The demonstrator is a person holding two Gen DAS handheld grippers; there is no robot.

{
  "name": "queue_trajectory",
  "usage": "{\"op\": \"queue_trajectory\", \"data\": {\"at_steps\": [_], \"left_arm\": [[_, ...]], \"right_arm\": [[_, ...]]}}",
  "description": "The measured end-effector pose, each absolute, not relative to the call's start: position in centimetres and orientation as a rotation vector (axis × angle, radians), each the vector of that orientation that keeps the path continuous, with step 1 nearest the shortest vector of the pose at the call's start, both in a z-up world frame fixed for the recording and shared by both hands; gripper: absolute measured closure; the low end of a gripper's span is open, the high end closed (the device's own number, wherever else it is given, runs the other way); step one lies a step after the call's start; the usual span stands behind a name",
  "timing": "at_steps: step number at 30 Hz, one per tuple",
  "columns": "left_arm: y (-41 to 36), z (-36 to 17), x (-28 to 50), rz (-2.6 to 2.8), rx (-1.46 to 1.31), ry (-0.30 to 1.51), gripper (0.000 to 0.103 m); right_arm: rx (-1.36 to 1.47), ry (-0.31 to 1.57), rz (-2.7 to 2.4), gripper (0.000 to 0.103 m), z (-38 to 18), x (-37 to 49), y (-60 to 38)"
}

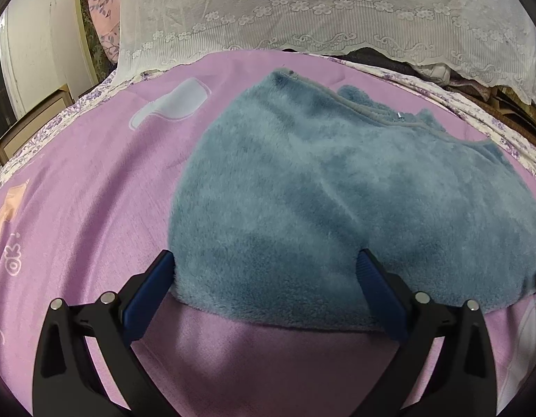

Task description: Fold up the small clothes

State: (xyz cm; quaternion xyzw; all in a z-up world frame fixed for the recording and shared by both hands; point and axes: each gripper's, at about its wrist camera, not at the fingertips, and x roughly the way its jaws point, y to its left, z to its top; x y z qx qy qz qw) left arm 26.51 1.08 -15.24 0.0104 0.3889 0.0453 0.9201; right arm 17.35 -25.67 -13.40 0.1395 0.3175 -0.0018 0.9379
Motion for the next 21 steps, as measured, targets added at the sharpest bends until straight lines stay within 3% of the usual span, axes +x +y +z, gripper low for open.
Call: {"op": "queue_trajectory", "data": {"at_steps": [6, 11, 15, 21], "left_arm": [[1.0, -14.8, 25.8, 0.100, 0.039, 0.775, 0.004], [2.1, -12.8, 24.1, 0.146, 0.011, 0.637, 0.004], [3.4, -15.9, 27.9, 0.114, -0.054, 0.866, 0.004], [3.8, -14.1, 26.2, 0.094, -0.085, 0.763, 0.004]], "right_arm": [[0.467, 0.678, -0.103, 0.003, -14.6, 17.7, -29.2], [0.469, 0.735, -0.159, 0.003, -15.5, 18.8, -29.5], [0.330, 0.818, -0.204, 0.003, -16.0, 20.2, -27.6], [0.620, 0.670, -0.046, 0.003, -15.8, 18.0, -31.7]]}}
